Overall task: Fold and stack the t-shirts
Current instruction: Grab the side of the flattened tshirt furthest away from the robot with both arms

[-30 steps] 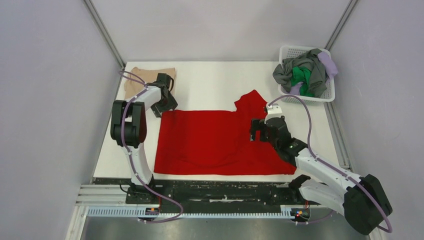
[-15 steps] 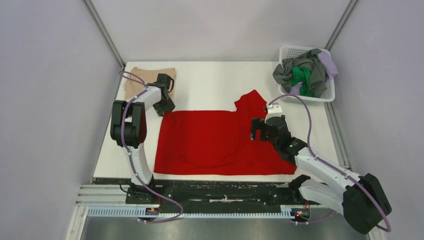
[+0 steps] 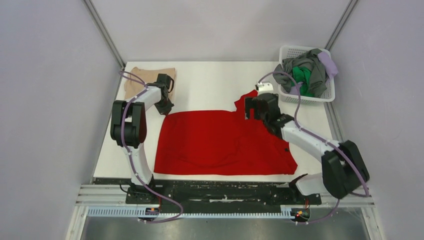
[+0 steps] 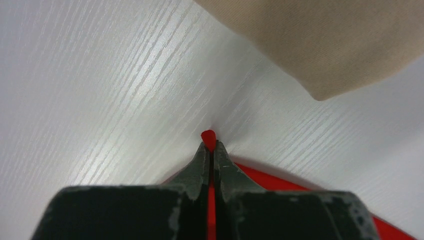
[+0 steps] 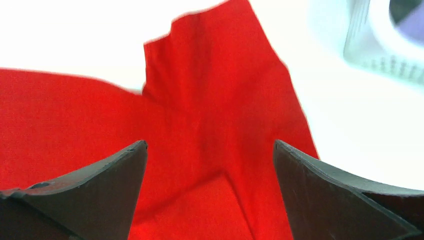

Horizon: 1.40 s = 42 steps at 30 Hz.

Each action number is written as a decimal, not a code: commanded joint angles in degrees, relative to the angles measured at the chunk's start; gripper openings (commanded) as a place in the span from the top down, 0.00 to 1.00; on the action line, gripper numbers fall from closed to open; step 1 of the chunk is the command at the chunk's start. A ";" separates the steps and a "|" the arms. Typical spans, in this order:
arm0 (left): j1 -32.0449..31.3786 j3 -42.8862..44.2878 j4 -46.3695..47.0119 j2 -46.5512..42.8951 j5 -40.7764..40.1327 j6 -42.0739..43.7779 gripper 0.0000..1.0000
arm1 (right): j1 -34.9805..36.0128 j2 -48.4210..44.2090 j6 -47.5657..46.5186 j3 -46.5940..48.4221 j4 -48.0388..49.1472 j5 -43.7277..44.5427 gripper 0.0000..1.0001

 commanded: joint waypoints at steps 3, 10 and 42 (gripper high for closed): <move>0.08 1.30 -1.33 -1.21 -0.36 1.78 0.98 | -3.14 17.50 -7.04 19.40 1.59 0.22 0.02; 0.02 -1.65 1.25 -4.38 0.15 2.70 0.98 | -5.90 39.25 -9.49 43.01 -4.67 1.61 0.07; -0.86 -3.91 2.23 -7.61 2.86 2.20 0.98 | -11.38 46.32 0.70 37.13 -6.27 -2.97 0.40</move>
